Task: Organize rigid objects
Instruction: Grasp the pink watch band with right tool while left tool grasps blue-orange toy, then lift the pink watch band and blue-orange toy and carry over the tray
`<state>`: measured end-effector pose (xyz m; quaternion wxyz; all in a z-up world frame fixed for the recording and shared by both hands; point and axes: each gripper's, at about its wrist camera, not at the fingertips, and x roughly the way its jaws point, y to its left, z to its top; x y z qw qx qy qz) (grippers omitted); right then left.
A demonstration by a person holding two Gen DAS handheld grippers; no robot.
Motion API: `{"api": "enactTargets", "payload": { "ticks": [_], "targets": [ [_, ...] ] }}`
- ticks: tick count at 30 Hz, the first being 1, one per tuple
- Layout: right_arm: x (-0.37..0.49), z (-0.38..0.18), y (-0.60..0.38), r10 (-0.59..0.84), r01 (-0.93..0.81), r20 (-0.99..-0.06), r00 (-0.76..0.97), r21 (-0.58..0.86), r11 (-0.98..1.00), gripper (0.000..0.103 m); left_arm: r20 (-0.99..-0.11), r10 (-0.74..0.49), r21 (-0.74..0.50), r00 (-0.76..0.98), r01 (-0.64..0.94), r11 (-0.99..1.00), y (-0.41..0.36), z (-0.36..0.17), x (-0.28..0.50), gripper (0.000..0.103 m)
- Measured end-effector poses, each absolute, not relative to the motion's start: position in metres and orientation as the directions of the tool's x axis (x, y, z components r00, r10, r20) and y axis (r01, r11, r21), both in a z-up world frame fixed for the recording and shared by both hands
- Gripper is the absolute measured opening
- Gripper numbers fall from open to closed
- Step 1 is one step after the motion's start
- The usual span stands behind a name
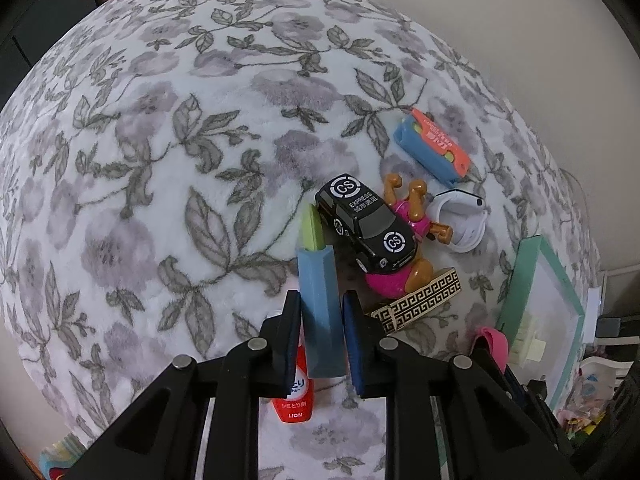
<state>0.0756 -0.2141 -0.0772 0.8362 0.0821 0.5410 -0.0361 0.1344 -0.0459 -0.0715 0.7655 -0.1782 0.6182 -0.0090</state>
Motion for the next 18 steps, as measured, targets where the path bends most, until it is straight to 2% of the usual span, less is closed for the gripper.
{"api": "enactTargets", "payload": {
  "ticks": [4,5,18],
  "targets": [
    [0.074,-0.068,-0.217,0.052,0.157,-0.896,0.441,0.134,0.978,0.014,-0.938,-0.237,-0.292,0.255,-0.207,0.934,-0.041,-0.063,0.133,0.021],
    [0.074,-0.067,-0.218,0.054,0.160,-0.893,0.447,0.139,0.977,0.014,-0.951,-0.193,-0.245,0.242,-0.208,0.947,-0.036,-0.059,0.129,0.021],
    [0.069,-0.042,-0.215,0.066,0.144,-0.859,0.507,0.160,0.976,0.014,-0.927,-0.249,-0.315,0.280,-0.221,0.923,-0.025,-0.041,0.126,0.021]
  ]
}}
